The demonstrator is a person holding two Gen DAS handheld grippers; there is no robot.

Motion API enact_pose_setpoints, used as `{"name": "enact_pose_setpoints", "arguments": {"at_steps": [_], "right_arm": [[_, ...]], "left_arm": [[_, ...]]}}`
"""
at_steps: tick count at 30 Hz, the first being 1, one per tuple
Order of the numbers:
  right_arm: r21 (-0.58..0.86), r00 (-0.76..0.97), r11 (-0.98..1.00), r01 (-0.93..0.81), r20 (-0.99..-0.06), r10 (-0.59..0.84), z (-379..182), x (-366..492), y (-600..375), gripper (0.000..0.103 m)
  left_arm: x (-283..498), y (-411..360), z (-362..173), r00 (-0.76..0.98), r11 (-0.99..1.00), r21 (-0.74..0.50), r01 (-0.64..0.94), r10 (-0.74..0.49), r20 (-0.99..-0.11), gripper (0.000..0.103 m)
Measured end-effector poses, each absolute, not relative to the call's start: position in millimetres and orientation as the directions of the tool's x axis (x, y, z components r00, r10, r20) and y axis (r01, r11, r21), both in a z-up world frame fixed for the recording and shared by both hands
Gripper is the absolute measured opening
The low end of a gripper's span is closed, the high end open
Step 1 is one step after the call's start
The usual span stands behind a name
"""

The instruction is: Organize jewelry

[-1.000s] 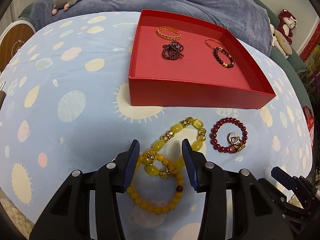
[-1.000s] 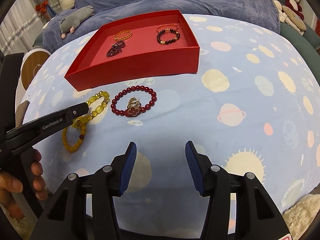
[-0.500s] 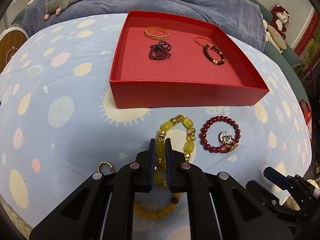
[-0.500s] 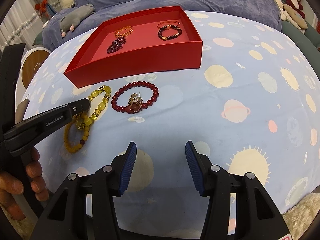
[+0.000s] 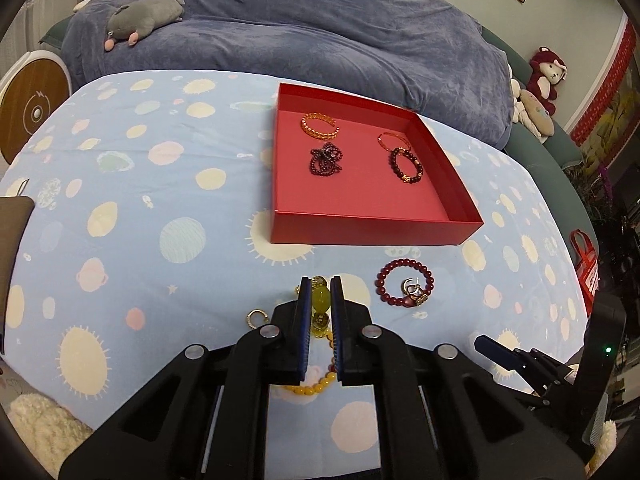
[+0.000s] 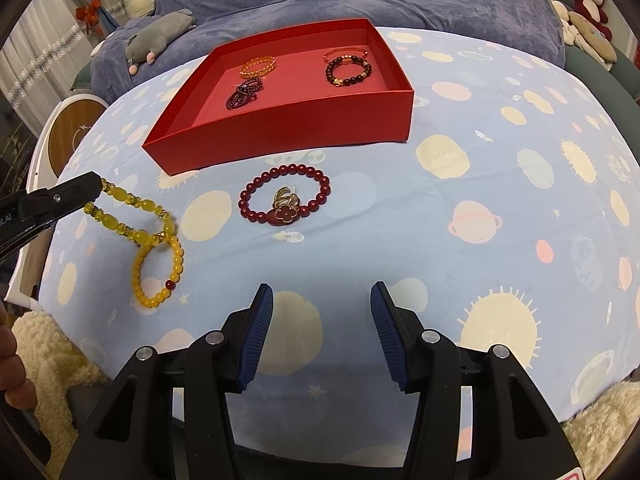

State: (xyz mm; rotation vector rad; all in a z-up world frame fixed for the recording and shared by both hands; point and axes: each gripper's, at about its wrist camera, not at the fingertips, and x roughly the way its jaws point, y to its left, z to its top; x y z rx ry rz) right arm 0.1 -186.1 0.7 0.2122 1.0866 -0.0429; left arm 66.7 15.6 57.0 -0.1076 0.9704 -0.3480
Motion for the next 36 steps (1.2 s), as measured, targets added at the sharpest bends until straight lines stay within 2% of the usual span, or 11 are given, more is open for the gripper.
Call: {"name": "enact_pose_setpoints", "arguments": {"at_steps": [11,19,23,28,32,36], "right_arm": [[0.185,0.452,0.982,0.024,-0.879,0.154,0.4,9.4,-134.1,0.050],[0.199,0.419,0.979,-0.052,-0.885,0.202,-11.5,28.9,-89.6,0.047],[0.192,0.405,0.979,-0.074,-0.891,0.206,-16.8,37.7,-76.2,0.034],[0.146,0.418,0.985,-0.096,-0.892,0.173,-18.3,42.9,-70.1,0.027],[0.098,0.428,0.988,-0.115,-0.893,0.139,-19.2,41.8,-72.0,0.010],[0.105,0.423,0.988,-0.113,-0.895,0.143,-18.7,37.6,-82.1,0.007]], "left_arm": [[62.2,67.4,49.2,0.538,0.966,-0.216,0.139,-0.257,-0.803,0.009],[60.6,84.4,33.7,0.517,0.969,-0.226,0.103,-0.247,-0.820,0.009],[61.0,88.2,27.1,0.505,0.968,-0.232,0.095,-0.248,-0.826,0.009],[61.5,87.7,21.7,0.493,0.968,-0.232,0.091,-0.247,-0.835,0.009],[61.5,85.7,19.1,0.487,0.969,-0.229,0.092,-0.244,-0.839,0.009],[61.0,82.0,18.1,0.484,0.970,-0.221,0.099,-0.241,-0.841,0.009]]}}
